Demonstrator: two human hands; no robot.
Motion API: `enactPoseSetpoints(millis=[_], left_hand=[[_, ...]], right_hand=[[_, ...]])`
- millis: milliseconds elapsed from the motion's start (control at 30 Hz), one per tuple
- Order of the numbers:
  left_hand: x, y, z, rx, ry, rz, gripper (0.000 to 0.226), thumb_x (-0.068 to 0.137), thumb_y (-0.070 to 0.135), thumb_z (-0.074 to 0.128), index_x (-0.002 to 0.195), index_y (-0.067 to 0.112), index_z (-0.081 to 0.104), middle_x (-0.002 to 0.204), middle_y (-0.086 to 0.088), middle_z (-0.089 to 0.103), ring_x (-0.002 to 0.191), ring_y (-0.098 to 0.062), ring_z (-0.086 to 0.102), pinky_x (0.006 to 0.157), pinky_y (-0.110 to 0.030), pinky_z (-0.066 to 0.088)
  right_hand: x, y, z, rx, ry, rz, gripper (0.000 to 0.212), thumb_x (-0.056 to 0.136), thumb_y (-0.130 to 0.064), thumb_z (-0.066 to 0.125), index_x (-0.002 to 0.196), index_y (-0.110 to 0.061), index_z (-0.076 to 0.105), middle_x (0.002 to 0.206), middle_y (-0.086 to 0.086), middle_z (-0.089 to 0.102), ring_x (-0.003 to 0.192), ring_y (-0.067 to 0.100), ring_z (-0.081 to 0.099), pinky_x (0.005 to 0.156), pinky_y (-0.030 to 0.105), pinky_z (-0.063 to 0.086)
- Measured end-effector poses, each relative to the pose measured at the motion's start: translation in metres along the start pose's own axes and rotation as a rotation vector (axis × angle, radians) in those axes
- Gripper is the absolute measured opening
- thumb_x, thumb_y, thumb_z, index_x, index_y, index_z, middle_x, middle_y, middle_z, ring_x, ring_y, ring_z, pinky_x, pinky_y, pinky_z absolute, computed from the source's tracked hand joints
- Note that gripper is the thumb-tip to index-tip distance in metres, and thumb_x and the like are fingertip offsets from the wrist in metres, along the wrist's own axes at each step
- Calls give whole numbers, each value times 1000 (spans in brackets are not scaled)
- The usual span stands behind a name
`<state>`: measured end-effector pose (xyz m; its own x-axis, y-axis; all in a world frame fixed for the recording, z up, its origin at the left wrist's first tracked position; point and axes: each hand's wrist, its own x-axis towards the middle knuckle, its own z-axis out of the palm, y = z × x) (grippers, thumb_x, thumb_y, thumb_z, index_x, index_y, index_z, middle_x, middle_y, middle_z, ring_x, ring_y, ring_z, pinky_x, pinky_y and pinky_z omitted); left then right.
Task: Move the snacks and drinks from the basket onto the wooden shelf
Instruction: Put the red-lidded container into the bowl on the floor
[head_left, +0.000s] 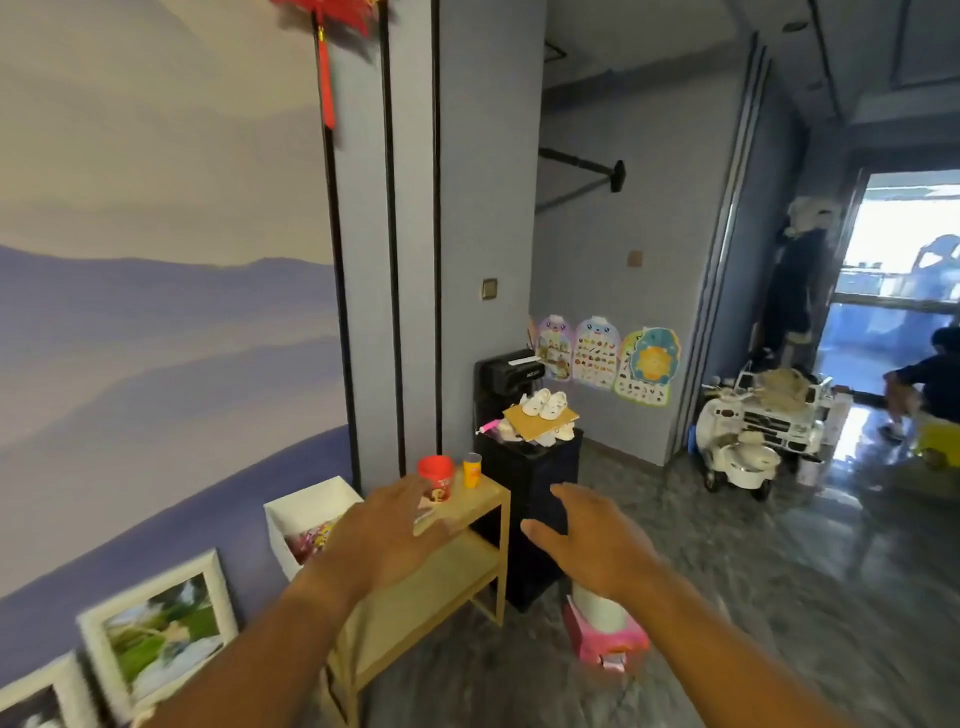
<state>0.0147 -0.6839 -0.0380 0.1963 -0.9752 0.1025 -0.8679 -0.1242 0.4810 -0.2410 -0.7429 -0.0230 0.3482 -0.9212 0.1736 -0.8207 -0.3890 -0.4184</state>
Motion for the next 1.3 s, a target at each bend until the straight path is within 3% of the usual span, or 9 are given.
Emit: enactPoseSetpoints(millis=[100,300,500,667,800,1000,1133,1300], left_hand=[[57,-9,13,72,45,-7,74,85,80,36,147,40,32,155,11,37,138,-17,40,111,-39,35],[182,-37,47,137,77,-100,70,92,68,40,151,34,27,161,6,28,145,-20,30,115,-39,31],[312,-81,80,69,74,-219,73,90,68,45,152,35,25,161,7,26,145,-20,31,115,-38,32],[404,-105,102,21,40,-307,75,89,69,47,151,35,25,160,6,28,143,-21,33,113,-40,34],[478,-129,125,15,36,-374,79,86,72,47,152,34,24,161,5,28,145,-22,31,113,-41,33],[572,-163,178,16,101,-502,83,85,70,54,151,28,27,157,4,33,141,-20,36,109,-39,37],[623,-187,220,4,130,-566,94,78,76,55,151,24,27,157,1,33,140,-20,36,109,-38,39],[663,-230,280,-22,147,-626,107,68,67,75,151,19,26,156,-2,34,140,-22,37,110,-38,38]], right_hand=[[71,15,15,4,-75,-48,75,85,-69,51,142,-22,43,146,1,50,130,26,50,103,51,46],[215,46,66,4,-165,-118,73,89,-66,50,149,-27,35,152,-5,43,136,22,44,107,49,43],[353,72,105,-13,-264,-142,59,93,-58,53,141,-26,43,142,-3,51,130,20,50,101,42,45],[465,100,140,19,-353,-143,61,92,-58,54,141,-26,42,142,-4,51,127,17,50,99,39,45],[558,122,182,71,-402,-178,74,89,-60,57,150,-26,34,149,-6,45,133,17,46,104,39,45],[685,156,265,120,-514,-271,73,83,-63,61,144,-27,42,141,-8,53,126,17,53,97,36,48],[747,181,316,145,-546,-265,77,80,-58,69,143,-25,41,141,-6,50,127,18,49,100,37,45],[790,206,397,195,-554,-229,97,72,-46,83,151,-19,33,148,1,44,132,21,46,101,30,40]])
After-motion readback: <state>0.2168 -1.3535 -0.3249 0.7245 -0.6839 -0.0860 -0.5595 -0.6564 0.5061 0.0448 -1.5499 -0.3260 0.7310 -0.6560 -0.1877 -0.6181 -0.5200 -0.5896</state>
